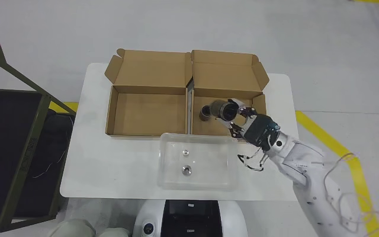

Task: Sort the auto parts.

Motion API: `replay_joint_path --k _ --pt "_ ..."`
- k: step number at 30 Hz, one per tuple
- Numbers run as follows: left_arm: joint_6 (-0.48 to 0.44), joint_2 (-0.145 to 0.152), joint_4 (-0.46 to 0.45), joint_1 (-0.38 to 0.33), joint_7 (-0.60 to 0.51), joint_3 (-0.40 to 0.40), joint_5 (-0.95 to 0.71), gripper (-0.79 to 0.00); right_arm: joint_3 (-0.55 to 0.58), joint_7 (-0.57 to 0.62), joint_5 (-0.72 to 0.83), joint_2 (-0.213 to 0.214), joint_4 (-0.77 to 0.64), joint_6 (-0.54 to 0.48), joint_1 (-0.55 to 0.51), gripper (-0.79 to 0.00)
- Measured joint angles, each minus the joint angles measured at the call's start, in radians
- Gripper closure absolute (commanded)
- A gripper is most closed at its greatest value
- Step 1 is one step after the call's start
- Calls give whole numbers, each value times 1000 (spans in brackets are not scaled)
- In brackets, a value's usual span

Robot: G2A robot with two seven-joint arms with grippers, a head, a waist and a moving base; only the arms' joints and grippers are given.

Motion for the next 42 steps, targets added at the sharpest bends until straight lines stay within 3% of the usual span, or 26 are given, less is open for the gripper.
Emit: replay_joint_path --k 42 --pt "0 0 0 0 0 0 0 -785 -189 287 184 -60 547 117 282 0"
